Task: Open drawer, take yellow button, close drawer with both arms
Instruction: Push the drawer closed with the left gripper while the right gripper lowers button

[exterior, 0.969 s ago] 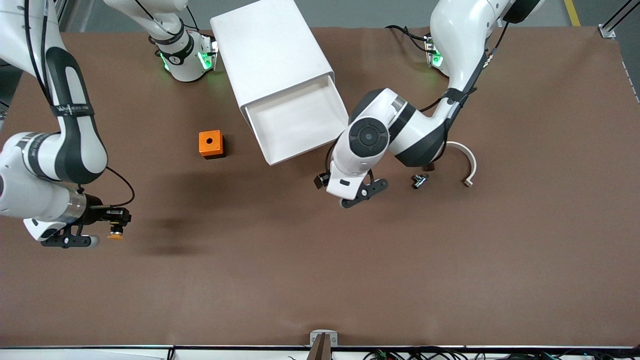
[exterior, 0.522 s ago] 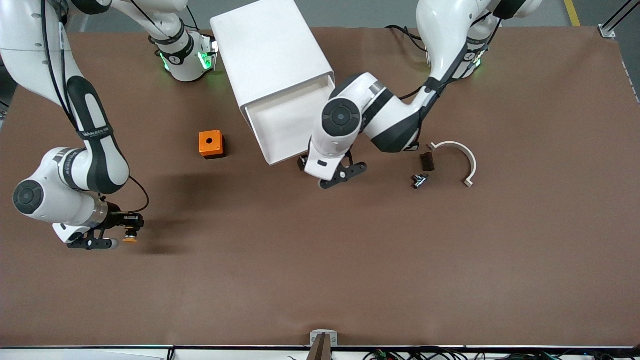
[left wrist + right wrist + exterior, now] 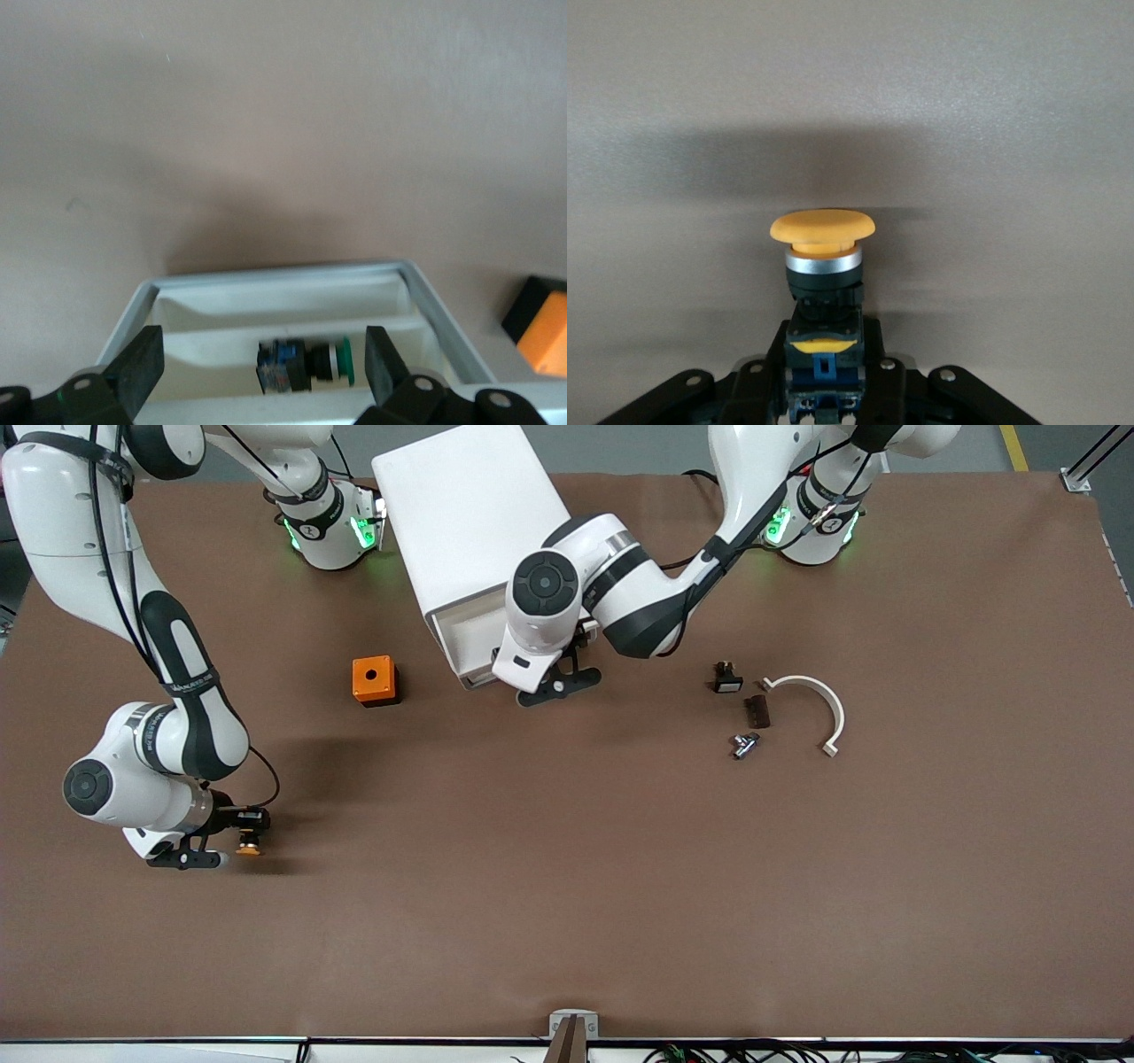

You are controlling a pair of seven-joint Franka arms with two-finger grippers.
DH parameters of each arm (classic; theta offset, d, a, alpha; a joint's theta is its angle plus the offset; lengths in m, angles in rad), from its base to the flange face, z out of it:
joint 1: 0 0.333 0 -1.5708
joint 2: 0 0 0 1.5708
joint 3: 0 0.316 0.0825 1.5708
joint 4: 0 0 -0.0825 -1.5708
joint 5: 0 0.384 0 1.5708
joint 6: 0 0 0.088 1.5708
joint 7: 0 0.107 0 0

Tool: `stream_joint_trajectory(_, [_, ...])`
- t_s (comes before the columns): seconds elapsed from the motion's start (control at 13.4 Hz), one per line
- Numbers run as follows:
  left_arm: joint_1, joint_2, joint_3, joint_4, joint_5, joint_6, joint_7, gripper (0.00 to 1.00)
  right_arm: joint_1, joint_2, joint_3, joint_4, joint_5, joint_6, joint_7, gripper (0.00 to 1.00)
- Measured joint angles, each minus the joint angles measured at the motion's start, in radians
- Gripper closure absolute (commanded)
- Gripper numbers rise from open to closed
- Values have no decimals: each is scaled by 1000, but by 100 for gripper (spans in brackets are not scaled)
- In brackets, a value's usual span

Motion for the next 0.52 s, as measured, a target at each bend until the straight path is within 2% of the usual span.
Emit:
stream_joint_trajectory(0.15, [0,0,-29,-3,0,-17,-11,1,-5,3,1,0,1,2,0,56])
stream_joint_trajectory(0.22, [-1,0,-42,-4,0,-20,-14,0,-5,3,1,1,1,2,0,38])
stream_joint_trajectory(0.3, [-2,0,-49,-7,0,-20,-14,0,-5,3,1,1,1,2,0,30])
stream_joint_trajectory(0.45, [-12,5,-56,-18,0,-20,-14,0,-5,3,1,4,1,4,0,0])
stream_joint_trajectory(0.52, [-19,11,-57,-19,0,-20,-14,0,-5,3,1,6,1,4,0,0])
